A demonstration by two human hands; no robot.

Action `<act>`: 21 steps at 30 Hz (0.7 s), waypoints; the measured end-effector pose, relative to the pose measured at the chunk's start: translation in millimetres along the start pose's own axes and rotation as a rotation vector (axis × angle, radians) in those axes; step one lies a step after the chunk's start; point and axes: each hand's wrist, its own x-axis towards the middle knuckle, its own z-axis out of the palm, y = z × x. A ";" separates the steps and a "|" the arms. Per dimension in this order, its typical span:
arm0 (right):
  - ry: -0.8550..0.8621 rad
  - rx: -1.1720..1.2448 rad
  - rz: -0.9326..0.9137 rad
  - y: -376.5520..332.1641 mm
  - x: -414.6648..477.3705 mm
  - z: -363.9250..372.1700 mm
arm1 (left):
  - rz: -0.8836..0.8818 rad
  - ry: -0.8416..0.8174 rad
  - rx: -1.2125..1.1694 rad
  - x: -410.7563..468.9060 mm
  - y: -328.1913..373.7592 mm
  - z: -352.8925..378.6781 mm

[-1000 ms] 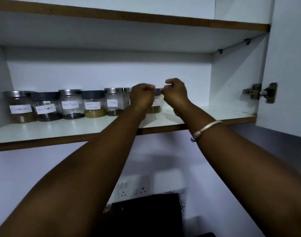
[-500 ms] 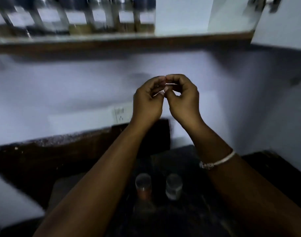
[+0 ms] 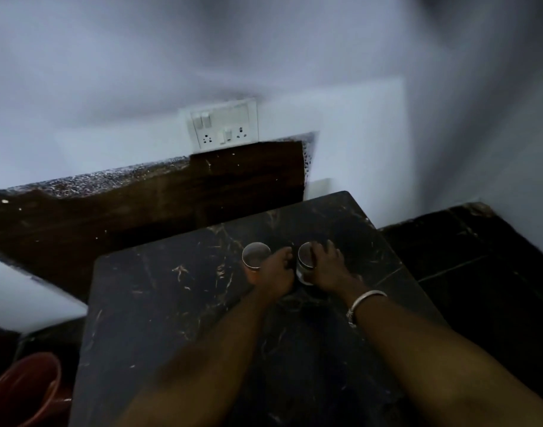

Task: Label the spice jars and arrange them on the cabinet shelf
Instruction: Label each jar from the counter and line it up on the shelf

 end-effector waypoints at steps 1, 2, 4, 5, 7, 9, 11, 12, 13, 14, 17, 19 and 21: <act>0.050 0.054 -0.016 4.5 2.7 5.2 | -0.017 -0.013 -0.003 2.9 -5.2 2.9; 0.107 0.115 -0.038 7.5 4.1 8.5 | -0.021 -0.020 -0.008 5.4 -9.2 5.1; 0.173 0.234 -0.097 12.3 8.5 13.8 | 0.003 -0.025 -0.034 13.3 -16.9 7.9; 0.181 0.277 -0.127 14.0 9.9 15.6 | 0.008 -0.026 -0.055 16.7 -19.2 9.0; 0.200 0.337 -0.165 15.0 11.7 16.7 | -0.005 -0.032 -0.085 17.9 -19.3 7.5; 0.213 0.387 -0.157 13.4 10.3 11.4 | -0.022 -0.038 -0.111 14.6 -13.9 2.8; 0.142 0.535 -0.122 6.7 4.6 -3.8 | -0.028 -0.024 -0.172 13.2 -4.5 -7.4; 0.095 0.609 -0.109 2.2 -0.7 -14.7 | -0.020 -0.016 -0.215 11.7 3.1 -14.9; 0.061 0.672 -0.105 -3.8 -8.4 -29.5 | -0.005 -0.016 -0.264 8.4 14.2 -25.8; 0.049 0.718 -0.114 -9.0 -16.4 -42.7 | 0.015 -0.030 -0.317 4.2 26.1 -36.7; 0.094 0.863 -0.223 -32.9 -46.2 -87.4 | 0.123 -0.116 -0.493 -16.0 71.8 -74.1; 0.151 1.012 -0.292 -54.6 -68.8 -119.4 | 0.208 -0.099 -0.537 -34.2 106.5 -97.6; 0.192 1.186 -0.358 -79.9 -93.4 -152.5 | 0.294 -0.032 -0.534 -50.5 144.3 -117.4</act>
